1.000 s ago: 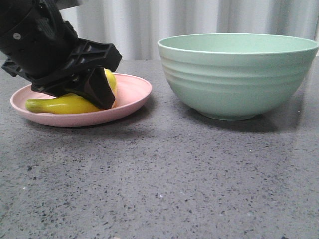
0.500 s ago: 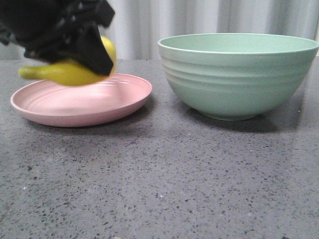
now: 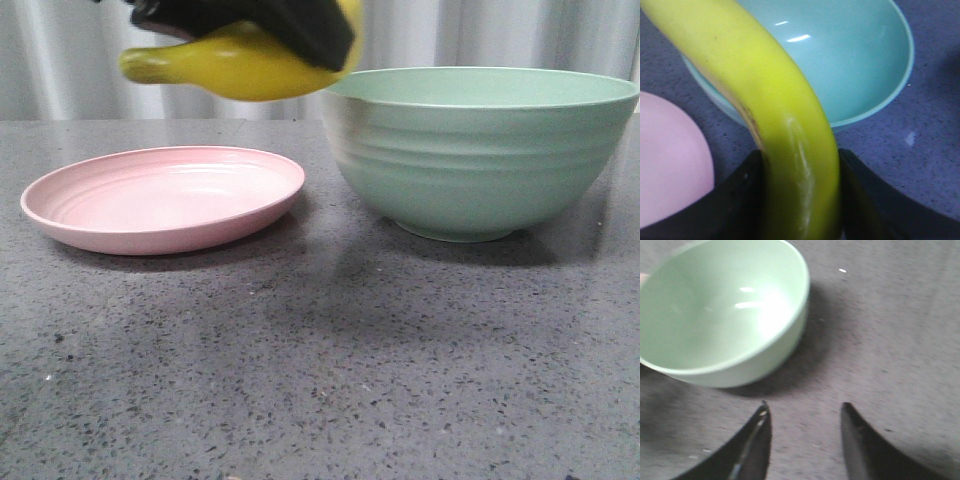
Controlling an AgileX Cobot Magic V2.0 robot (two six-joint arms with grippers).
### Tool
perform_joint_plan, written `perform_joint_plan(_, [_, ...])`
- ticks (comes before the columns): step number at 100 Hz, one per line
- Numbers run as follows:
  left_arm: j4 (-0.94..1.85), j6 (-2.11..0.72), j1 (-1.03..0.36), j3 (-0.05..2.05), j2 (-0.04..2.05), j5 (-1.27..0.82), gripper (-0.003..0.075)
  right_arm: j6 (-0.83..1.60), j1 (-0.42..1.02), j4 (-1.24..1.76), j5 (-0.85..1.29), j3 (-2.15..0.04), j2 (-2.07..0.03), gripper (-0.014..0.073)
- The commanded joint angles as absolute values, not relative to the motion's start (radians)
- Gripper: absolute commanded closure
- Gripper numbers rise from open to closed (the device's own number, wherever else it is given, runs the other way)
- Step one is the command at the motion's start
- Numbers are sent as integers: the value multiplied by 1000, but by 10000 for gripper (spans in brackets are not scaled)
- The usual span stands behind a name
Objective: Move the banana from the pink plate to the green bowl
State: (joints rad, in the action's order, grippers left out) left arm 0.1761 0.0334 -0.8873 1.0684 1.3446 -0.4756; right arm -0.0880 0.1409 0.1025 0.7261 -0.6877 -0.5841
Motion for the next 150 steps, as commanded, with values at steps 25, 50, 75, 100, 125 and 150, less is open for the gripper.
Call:
perform_joint_plan(25, [184, 30, -1026, 1113, 1337, -362, 555, -83, 239, 309, 699, -903, -776, 209])
perform_joint_plan(50, [184, 30, -1072, 1113, 1341, -330, 555, -83, 288, 391, 660, -1002, -938, 209])
perform_joint_plan(75, [184, 30, -1072, 1113, 1351, -330, 555, -83, 318, 471, 658, -1070, -1099, 210])
perform_joint_plan(100, [184, 30, -1072, 1113, 1351, -330, 555, -83, 324, 475, 608, -1085, -1194, 210])
perform_joint_plan(125, [184, 30, -1072, 1113, 1351, -330, 555, -83, 324, 475, 565, -1085, -1207, 210])
perform_joint_plan(150, [188, 30, -1072, 1113, 1351, -330, 555, -83, 324, 475, 578, -1085, -1207, 242])
